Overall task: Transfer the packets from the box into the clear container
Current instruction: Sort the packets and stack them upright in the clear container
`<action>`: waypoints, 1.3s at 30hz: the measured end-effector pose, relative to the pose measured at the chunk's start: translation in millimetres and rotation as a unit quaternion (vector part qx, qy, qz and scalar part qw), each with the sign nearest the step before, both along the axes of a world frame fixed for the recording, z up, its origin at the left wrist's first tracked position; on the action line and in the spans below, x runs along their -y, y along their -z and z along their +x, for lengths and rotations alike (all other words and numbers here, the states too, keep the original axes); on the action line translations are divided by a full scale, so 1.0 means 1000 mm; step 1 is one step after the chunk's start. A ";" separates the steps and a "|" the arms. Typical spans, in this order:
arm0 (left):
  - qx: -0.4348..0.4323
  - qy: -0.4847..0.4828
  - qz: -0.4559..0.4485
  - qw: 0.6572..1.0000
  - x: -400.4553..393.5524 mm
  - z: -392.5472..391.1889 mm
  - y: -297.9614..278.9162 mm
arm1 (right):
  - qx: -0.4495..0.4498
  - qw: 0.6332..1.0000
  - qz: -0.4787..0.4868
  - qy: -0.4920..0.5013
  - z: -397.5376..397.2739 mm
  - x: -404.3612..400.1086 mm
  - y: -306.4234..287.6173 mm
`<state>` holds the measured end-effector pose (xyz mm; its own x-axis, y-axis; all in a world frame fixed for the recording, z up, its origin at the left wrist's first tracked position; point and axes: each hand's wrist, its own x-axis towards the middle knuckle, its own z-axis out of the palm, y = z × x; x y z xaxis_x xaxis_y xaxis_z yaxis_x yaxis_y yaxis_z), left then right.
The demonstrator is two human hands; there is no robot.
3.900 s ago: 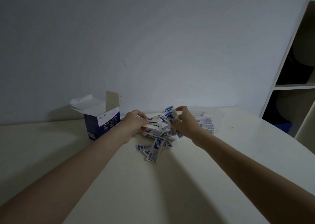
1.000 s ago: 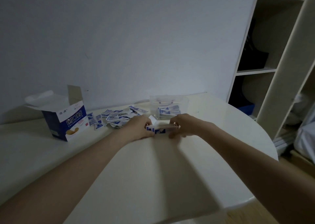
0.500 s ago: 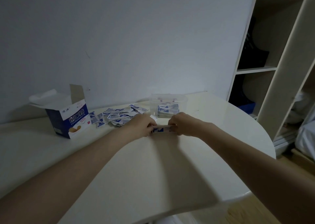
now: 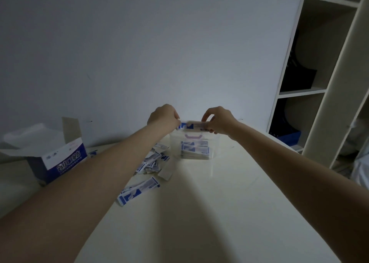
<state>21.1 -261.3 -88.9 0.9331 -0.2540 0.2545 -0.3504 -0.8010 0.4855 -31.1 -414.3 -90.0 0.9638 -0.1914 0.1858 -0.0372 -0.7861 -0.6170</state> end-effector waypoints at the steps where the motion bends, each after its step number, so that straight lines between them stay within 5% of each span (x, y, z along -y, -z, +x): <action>1: -0.003 -0.002 0.050 0.999 0.005 0.006 0.002 | -0.021 0.999 -0.035 0.003 0.005 0.001 0.001; 7: -0.028 0.009 0.261 0.965 0.027 0.023 0.013 | -0.129 0.975 -0.177 0.040 0.037 0.001 0.016; 14: -0.030 0.042 0.356 0.933 0.033 0.024 0.018 | -0.166 0.954 -0.245 0.037 0.044 -0.003 0.019; 18: -0.029 0.035 0.366 0.930 0.035 0.017 0.019 | -0.180 0.947 -0.266 0.034 0.041 -0.007 0.015; 24: -0.058 0.022 0.361 0.930 0.037 0.006 0.018 | -0.085 0.982 -0.162 0.052 0.024 -0.004 -0.001; 30: -0.066 0.021 0.335 0.940 0.039 -0.002 0.024 | -0.225 0.961 -0.158 0.018 0.003 -0.012 0.002; 39: -0.102 0.030 0.233 0.967 0.038 -0.009 0.024 | -0.239 0.955 -0.177 0.000 0.006 -0.016 0.020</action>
